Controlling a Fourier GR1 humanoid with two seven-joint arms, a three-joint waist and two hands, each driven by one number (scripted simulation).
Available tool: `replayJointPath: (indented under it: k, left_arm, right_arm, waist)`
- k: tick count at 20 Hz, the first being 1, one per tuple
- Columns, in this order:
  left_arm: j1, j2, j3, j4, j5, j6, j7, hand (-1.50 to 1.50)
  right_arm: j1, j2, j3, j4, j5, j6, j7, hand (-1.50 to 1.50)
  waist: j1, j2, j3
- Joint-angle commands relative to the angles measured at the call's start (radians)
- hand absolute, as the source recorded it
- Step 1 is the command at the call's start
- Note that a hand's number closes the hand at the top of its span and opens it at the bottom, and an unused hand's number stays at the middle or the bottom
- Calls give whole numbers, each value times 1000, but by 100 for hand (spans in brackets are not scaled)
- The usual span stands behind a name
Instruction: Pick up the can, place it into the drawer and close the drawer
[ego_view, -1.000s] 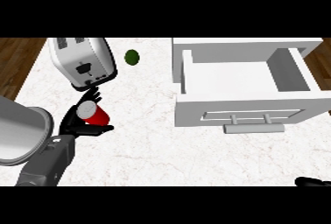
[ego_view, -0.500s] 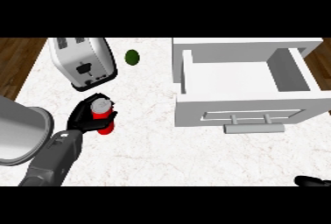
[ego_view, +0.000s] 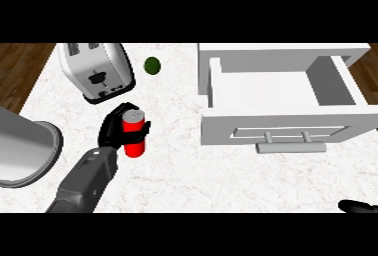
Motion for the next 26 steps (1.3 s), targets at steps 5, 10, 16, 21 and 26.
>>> replayJointPath:
  k: [5, 10, 16, 21, 26]
  left_arm:
    - [2, -97, -43, -193, 33, 63, 100, 150]
    - [-124, -74, -81, -273, 35, 96, 269, 150]
    - [-164, -107, -272, -432, 117, 204, 432, 150]
    - [-223, -108, -372, -603, 211, 304, 637, 150]
    - [-329, -108, -400, -676, 189, 388, 763, 150]
  right_arm:
    - [34, -7, -25, -58, 1, 3, 30, -150]
    - [-16, -24, -42, -72, -23, -17, 77, -150]
    - [-33, -23, -28, 3, 14, -8, 31, -150]
    - [25, -11, -39, -30, -13, 17, 14, -150]
    - [6, -24, -60, -47, -23, 6, 36, -150]
  waist:
    - [19, -10, 2]
    - [20, -11, 2]
    - [18, -14, 2]
    - [8, -13, 2]
    - [5, -8, 1]
